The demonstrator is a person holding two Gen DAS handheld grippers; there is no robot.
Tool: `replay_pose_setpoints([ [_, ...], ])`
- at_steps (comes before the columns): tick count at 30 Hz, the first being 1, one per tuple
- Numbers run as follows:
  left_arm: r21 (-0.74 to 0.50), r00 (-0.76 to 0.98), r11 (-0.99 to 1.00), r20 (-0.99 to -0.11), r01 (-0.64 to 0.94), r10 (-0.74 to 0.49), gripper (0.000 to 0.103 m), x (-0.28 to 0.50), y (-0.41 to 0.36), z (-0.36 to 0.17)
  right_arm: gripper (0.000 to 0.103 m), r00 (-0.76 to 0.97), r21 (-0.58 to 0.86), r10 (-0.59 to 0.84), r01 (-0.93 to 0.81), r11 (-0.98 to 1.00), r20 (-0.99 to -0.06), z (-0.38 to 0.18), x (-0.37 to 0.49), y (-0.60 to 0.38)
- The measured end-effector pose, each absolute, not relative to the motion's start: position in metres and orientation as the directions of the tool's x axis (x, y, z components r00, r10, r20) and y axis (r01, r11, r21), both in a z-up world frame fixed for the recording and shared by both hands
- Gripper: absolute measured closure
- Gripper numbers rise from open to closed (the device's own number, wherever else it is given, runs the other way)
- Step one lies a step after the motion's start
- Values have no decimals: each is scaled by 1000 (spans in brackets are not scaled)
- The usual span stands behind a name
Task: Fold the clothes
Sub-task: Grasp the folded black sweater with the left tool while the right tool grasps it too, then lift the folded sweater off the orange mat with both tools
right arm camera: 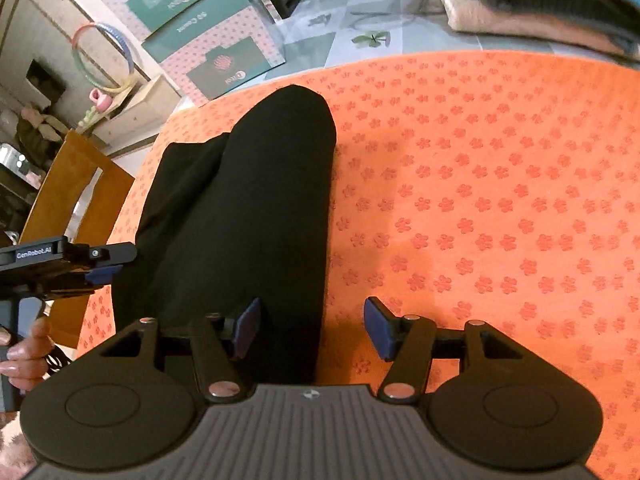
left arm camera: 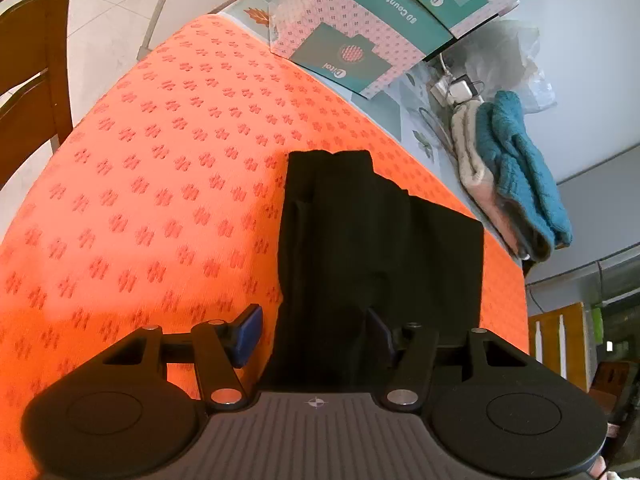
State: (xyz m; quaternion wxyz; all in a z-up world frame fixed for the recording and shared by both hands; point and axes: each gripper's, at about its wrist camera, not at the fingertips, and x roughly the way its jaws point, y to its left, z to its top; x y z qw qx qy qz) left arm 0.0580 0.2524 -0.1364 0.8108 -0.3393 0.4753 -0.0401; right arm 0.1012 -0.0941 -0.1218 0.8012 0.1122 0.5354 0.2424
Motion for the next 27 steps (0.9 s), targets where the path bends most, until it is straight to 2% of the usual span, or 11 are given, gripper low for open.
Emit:
replay_pose_setpoints([
  [14, -606, 533, 766, -730, -216, -427, 41, 83, 241, -150, 39, 332, 617, 618, -124, 777, -712, -137, 138, -103],
  [15, -606, 535, 767, -729, -214, -427, 45, 82, 241, -149, 39, 337, 628, 623, -109, 771, -706, -139, 140, -104],
  [21, -608, 543, 765, -724, -211, -426, 49, 78, 239, -149, 39, 374, 679, 648, -61, 731, -664, -140, 144, -106],
  [22, -611, 544, 761, -724, -218, -425, 53, 77, 240, -150, 38, 374, 678, 646, -57, 732, -666, -141, 144, -105],
  [27, -617, 553, 744, -725, -257, -411, 53, 75, 245, -154, 34, 385, 669, 636, -62, 740, -668, -140, 143, -106],
])
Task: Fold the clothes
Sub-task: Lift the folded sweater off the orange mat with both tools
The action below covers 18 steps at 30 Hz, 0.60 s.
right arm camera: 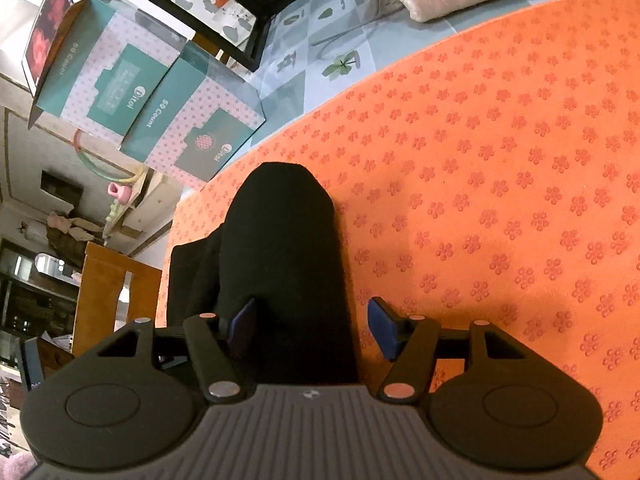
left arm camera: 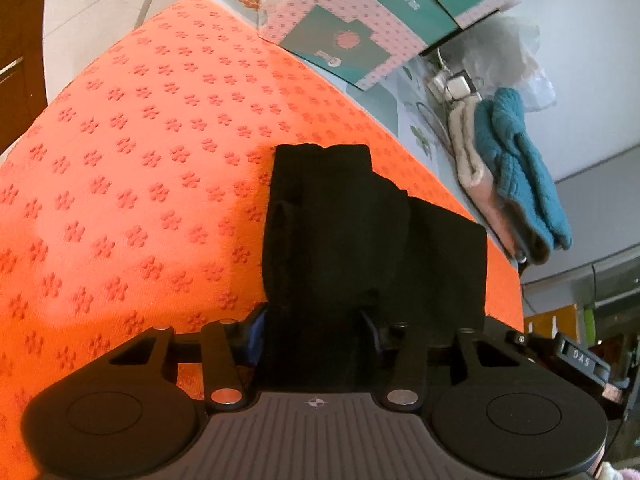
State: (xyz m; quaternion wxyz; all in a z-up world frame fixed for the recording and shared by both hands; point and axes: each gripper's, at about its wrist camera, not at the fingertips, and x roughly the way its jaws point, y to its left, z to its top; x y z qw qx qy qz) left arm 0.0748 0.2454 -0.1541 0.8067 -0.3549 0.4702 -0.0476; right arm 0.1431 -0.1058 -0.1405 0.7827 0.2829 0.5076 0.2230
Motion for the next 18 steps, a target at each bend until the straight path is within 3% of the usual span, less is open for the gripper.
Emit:
replay_pose_setpoints([
  [3, -612, 568, 746, -722, -260, -394, 50, 76, 242, -154, 27, 374, 669, 636, -51, 741, -675, -146, 143, -105],
  [8, -586, 581, 769, -729, -255, -363, 42, 81, 231, -150, 27, 368, 669, 634, -43, 742, -680, -151, 141, -98],
  [12, -539, 578, 801, -752, -261, -318, 65, 79, 227, -148, 27, 389, 555, 559, -133, 821, -732, -126, 136, -85],
  [18, -523, 583, 814, -754, -253, -303, 67, 72, 226, -139, 27, 429, 359, 446, -271, 893, -786, -88, 127, -63],
])
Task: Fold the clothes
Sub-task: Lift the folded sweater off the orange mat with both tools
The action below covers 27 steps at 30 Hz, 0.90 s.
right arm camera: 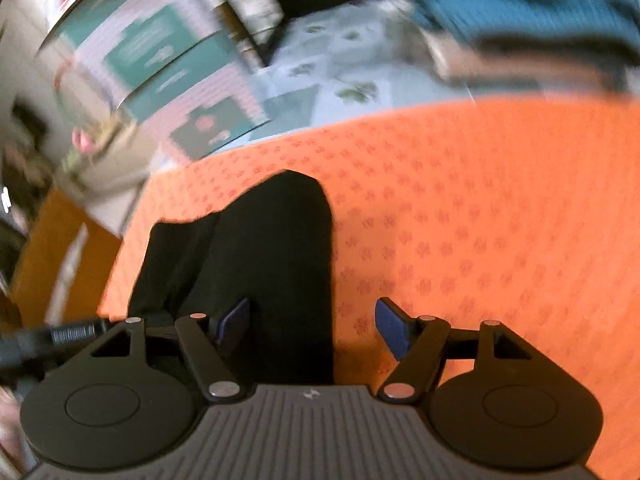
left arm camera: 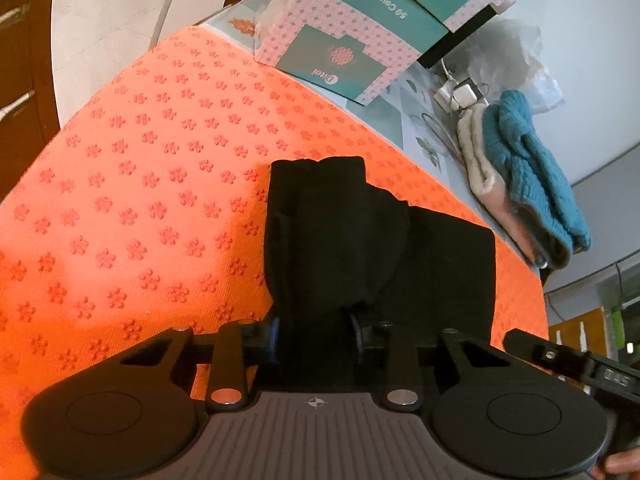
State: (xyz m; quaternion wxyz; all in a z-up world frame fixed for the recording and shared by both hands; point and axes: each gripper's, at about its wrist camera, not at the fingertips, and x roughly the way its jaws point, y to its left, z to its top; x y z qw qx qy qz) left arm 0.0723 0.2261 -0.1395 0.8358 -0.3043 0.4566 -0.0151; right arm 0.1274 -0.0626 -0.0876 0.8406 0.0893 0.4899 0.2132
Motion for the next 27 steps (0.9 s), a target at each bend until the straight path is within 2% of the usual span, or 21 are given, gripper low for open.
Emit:
replay_pose_setpoints([
  [6, -489, 617, 856, -730, -167, -296, 59, 51, 229, -121, 28, 349, 309, 495, -469, 827, -796, -62, 120, -2],
  [10, -527, 651, 832, -696, -174, -304, 53, 25, 250, -115, 28, 293, 271, 492, -558, 784, -820, -60, 115, 44],
  [14, -563, 673, 792, -683, -237, -284, 53, 5, 274, -120, 28, 261, 216, 464, -628, 747, -846, -65, 105, 85],
  [24, -644, 721, 664, -656, -380, -224, 48, -45, 335, -131, 32, 316, -6, 260, -646, 764, -913, -110, 83, 151],
  [27, -676, 727, 637, -638, -370, -255, 47, -41, 336, -132, 34, 376, -78, 213, -627, 775, -902, -125, 78, 154],
])
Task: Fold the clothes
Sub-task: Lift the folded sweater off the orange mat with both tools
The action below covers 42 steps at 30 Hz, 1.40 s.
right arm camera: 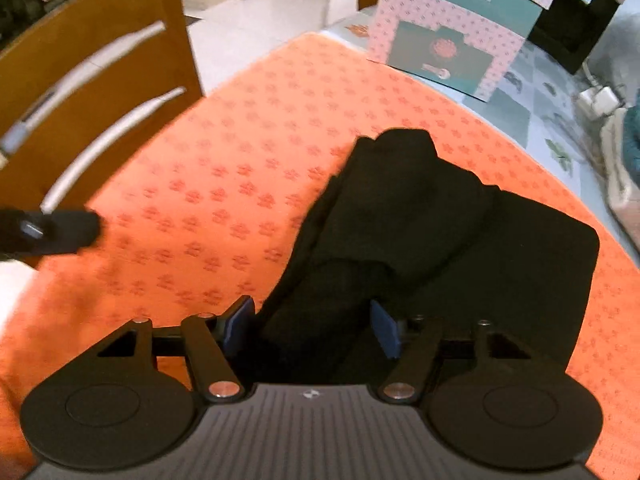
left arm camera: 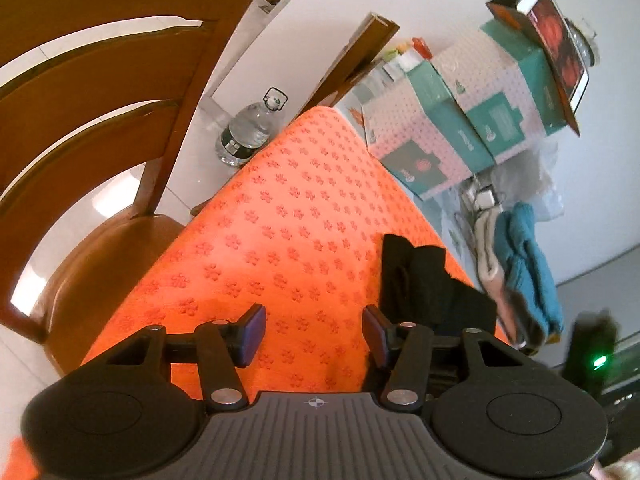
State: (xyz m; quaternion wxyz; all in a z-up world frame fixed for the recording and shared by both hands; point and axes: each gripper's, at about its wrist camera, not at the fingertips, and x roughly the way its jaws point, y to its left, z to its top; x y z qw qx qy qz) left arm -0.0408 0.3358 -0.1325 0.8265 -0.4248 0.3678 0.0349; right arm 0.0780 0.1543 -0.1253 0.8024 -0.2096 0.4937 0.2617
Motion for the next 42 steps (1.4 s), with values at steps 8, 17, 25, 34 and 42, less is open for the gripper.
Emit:
replay_pose_setpoints([
  [8, -762, 735, 566, -572, -313, -364, 40, -17, 328, -134, 72, 416, -53, 238, -578, 814, -878, -120, 83, 137],
  [17, -843, 709, 473, -497, -258, -500, 17, 23, 309, -141, 76, 396, 138, 335, -448, 883, -855, -102, 93, 100],
  [25, -841, 606, 480, -523, -250, -599, 12, 79, 267, -160, 75, 410, 175, 370, -440, 881, -834, -92, 92, 83],
  [34, -823, 539, 507, -557, -255, -633, 40, 108, 251, -168, 71, 388, 206, 428, -497, 843, -816, -90, 90, 78],
  [42, -773, 512, 582, -617, -251, -598, 54, 106, 252, -166, 56, 335, 318, 552, -549, 773, -763, -60, 81, 36],
])
